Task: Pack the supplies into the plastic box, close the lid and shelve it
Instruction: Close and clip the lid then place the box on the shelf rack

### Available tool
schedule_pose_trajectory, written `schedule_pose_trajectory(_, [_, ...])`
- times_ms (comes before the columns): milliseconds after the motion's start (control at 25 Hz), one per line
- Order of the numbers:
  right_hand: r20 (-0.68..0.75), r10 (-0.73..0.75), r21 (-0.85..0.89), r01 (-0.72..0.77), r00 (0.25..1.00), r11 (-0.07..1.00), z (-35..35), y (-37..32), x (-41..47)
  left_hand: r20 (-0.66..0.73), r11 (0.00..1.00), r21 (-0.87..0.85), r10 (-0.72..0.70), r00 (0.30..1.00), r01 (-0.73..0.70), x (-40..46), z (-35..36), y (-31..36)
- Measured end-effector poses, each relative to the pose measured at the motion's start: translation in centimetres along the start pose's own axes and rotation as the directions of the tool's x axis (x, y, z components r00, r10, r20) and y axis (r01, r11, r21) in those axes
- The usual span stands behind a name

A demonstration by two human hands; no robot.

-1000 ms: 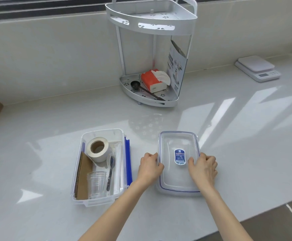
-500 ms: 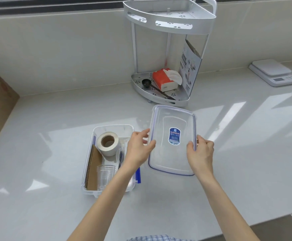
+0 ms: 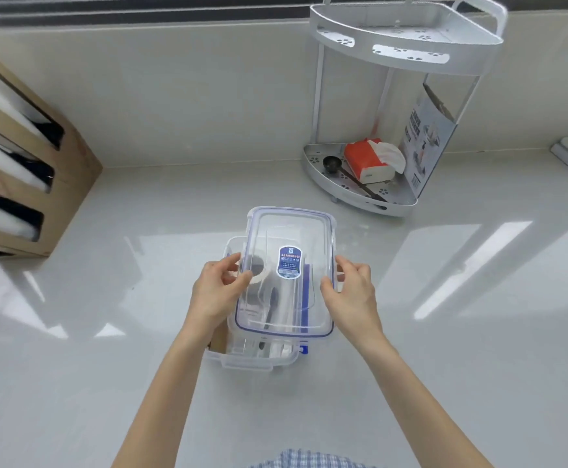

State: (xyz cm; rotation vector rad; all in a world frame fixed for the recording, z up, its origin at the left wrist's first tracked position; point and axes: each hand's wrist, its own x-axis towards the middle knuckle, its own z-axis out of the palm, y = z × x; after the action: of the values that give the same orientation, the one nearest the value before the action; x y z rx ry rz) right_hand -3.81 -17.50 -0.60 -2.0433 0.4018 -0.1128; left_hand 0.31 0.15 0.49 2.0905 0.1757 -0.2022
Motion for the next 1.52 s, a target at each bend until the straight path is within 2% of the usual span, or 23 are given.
schedule_pose_trajectory(400, [0.195, 0.031, -0.016, -0.029, 0.98, 0.999, 3.2, 0.0, -1.7, -0.01, 0.989, 0.031, -0.141, 0.99, 0.141, -0.4, -1.8, -3.7])
schedule_pose_trajectory(680, [0.164, 0.059, -0.003, -0.059, 0.985, 0.998, 3.1, 0.4, -1.3, -0.028, 0.985, -0.07, -0.157, 0.987, 0.155, -1.1, -0.9, -4.1])
schedule_pose_trajectory(800, [0.128, 0.08, -0.014, -0.079, 0.988, 0.997, 2.4, 0.6, -0.7, 0.01, 0.981, -0.11, -0.16, 0.987, 0.16, -1.9, 0.1, -3.9])
schedule_pose_trajectory(1000, [0.149, 0.078, -0.062, -0.07, 0.986, 0.996, 1.8, 1.5, -0.4, 0.041, 0.97, -0.172, -0.167, 0.985, 0.172, -2.0, 1.0, -3.7])
schedule_pose_trajectory(1320, [0.096, 0.088, 0.034, -0.092, 0.992, 0.995, 1.8, 2.6, -0.1, -0.038, 0.965, -0.229, -0.144, 0.989, 0.131, -2.1, 2.0, -4.2])
schedule_pose_trajectory(1400, [0.101, 0.151, 0.056, -0.157, 0.983, 0.986, 1.6, 2.7, -0.1, -0.034, 0.964, -0.236, -0.136, 0.99, 0.124, -2.0, 1.9, -4.3])
schedule_pose_trajectory(1520, [0.254, 0.325, 0.091, -0.358, 0.911, 0.929, 1.7, 3.2, 0.1, -0.036, 0.965, -0.231, -0.133, 0.991, 0.121, -2.0, 1.9, -4.5])
